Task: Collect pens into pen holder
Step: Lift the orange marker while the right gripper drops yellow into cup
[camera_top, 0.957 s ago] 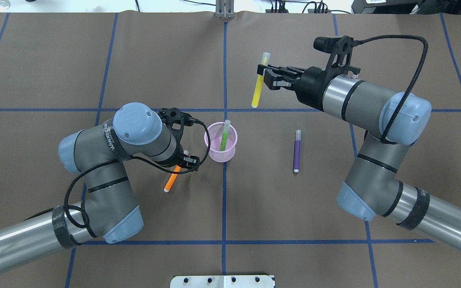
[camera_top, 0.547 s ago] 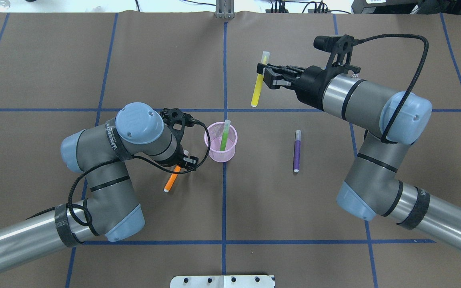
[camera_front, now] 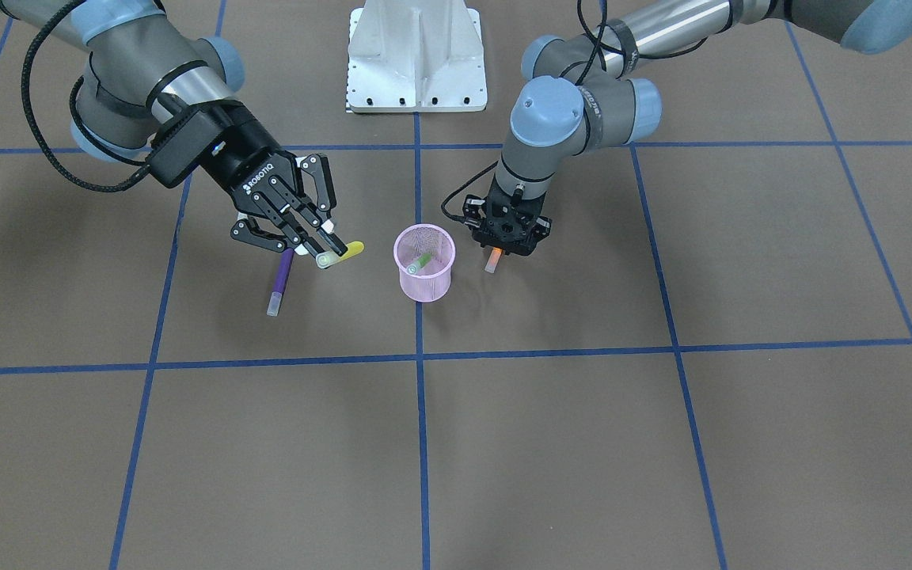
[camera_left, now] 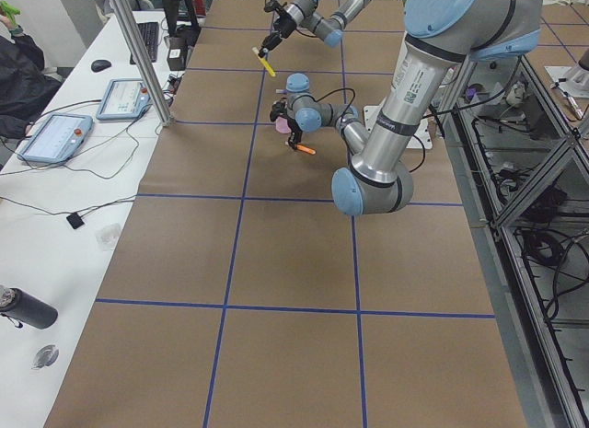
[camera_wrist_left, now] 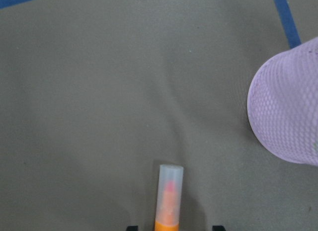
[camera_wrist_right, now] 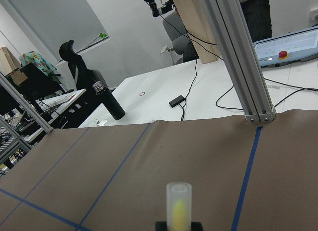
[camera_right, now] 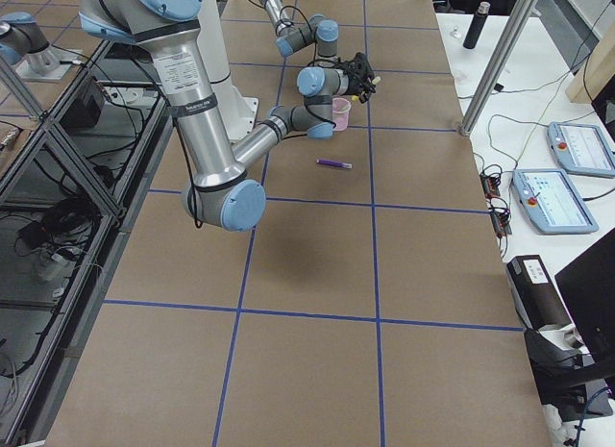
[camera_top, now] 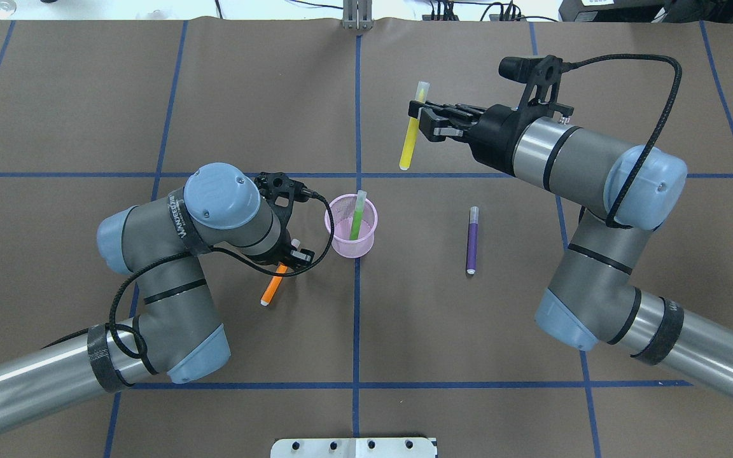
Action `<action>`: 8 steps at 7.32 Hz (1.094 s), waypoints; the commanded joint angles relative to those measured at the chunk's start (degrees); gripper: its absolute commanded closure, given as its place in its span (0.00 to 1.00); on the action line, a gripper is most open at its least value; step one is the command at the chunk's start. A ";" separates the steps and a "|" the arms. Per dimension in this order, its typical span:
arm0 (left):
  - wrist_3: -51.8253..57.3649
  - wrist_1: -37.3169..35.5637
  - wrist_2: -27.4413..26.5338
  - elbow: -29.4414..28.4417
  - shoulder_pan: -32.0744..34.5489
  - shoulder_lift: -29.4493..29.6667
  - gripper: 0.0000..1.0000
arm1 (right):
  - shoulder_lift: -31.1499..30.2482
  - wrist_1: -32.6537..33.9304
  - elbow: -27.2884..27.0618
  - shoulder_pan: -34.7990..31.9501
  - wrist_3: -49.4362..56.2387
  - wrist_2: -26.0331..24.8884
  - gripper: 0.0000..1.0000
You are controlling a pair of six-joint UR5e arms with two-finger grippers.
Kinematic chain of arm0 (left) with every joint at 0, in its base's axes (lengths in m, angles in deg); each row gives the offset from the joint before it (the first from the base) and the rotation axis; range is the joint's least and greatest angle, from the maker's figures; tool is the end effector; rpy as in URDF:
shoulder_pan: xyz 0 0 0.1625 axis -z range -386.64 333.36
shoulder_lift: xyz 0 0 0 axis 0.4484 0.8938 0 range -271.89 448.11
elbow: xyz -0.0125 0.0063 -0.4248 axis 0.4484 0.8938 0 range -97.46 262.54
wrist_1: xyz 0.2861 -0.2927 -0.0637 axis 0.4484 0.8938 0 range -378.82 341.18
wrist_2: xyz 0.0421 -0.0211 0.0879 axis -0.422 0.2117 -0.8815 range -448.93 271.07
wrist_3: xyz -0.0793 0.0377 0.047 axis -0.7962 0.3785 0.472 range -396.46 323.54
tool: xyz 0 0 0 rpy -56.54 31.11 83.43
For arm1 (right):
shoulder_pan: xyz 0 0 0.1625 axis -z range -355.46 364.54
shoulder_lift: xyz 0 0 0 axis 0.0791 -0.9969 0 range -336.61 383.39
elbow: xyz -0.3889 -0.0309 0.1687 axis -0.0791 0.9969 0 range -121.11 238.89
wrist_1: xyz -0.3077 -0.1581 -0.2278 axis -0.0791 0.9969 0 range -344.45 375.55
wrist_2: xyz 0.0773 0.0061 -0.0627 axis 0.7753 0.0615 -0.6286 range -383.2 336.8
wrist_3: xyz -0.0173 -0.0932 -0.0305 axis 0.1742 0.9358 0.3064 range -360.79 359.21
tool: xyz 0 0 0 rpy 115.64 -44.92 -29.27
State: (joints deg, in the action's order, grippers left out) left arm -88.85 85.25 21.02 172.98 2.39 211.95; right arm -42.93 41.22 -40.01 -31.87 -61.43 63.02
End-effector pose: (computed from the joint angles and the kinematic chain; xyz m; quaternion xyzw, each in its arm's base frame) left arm 0.5612 -0.4251 0.2824 0.0895 0.4238 0.1379 0.8907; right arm -0.3900 -0.4615 0.2295 0.4245 -0.6164 0.0654 0.6601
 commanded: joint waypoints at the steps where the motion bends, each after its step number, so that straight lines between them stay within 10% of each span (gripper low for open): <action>1: 0.01 0.00 0.00 -0.53 -0.03 0.00 0.54 | -0.04 0.00 -0.06 -0.06 0.00 0.00 1.00; 3: 0.01 0.00 0.00 -0.71 -0.03 0.00 0.55 | -0.04 0.09 0.02 -0.06 0.00 0.00 1.00; 5: -0.69 -0.09 0.00 -0.71 -0.03 0.00 0.99 | -0.04 0.00 0.02 -0.06 -0.09 0.00 1.00; 8: -0.79 -0.35 0.18 0.77 0.41 0.00 1.00 | 0.13 0.09 -0.06 0.11 0.00 0.00 1.00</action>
State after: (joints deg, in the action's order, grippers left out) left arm -89.62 85.07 21.12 172.78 2.56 211.93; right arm -42.89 41.26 -40.03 -31.85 -61.44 63.02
